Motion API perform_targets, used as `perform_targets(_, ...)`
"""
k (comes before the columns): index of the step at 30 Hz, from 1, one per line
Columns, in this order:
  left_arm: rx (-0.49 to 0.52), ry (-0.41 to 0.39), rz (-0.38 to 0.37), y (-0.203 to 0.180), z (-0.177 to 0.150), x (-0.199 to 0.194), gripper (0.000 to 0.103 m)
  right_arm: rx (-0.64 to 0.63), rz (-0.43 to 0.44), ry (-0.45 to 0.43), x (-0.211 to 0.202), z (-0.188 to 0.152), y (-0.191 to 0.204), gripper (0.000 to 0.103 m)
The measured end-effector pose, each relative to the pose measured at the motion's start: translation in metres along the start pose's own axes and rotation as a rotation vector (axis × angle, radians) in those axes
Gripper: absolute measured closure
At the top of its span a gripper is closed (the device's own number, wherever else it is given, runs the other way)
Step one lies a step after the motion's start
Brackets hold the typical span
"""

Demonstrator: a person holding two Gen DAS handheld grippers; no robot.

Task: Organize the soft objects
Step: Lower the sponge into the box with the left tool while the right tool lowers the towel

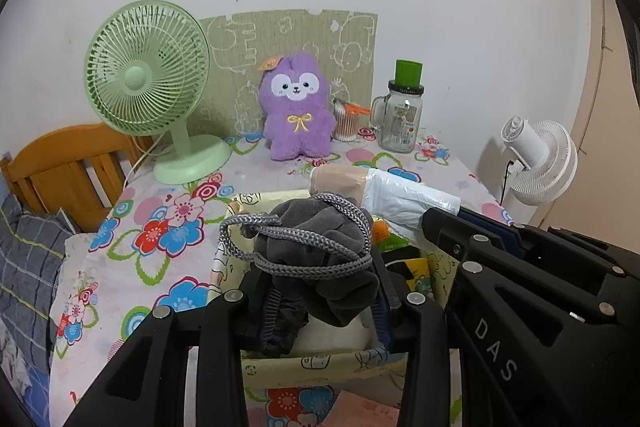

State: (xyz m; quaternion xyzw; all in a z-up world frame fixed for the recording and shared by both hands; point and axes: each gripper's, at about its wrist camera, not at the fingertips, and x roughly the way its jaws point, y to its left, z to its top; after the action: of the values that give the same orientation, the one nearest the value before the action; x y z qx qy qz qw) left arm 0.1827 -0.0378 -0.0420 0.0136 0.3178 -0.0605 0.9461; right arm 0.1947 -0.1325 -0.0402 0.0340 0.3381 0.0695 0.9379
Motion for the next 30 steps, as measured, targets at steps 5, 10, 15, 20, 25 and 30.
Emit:
perform_targets(5, 0.001, 0.036, 0.000, 0.003, -0.003, 0.013, 0.055, 0.000, 0.002, 0.027, 0.012, -0.003, -0.001, 0.091)
perform_targets(10, 0.003, 0.051, 0.014, 0.003, -0.006, 0.019, 0.042, 0.001, 0.010, 0.043, 0.022, -0.005, -0.001, 0.091)
perform_targets(15, 0.004, 0.075, 0.022, 0.007, -0.008, 0.027, 0.034, 0.004, 0.017, 0.065, 0.031, -0.007, 0.000, 0.091)
perform_targets(20, 0.017, 0.080, 0.012, 0.006, -0.011, 0.028, 0.030, 0.008, 0.023, 0.080, 0.038, -0.008, 0.000, 0.091)
perform_targets(25, 0.022, 0.083, 0.004, 0.004, -0.011, 0.029, 0.029, 0.011, 0.035, 0.093, 0.042, -0.009, 0.000, 0.090)
perform_targets(30, 0.016, 0.091, 0.003, 0.005, -0.012, 0.028, 0.028, 0.000, 0.052, 0.112, 0.043, -0.009, 0.002, 0.089)
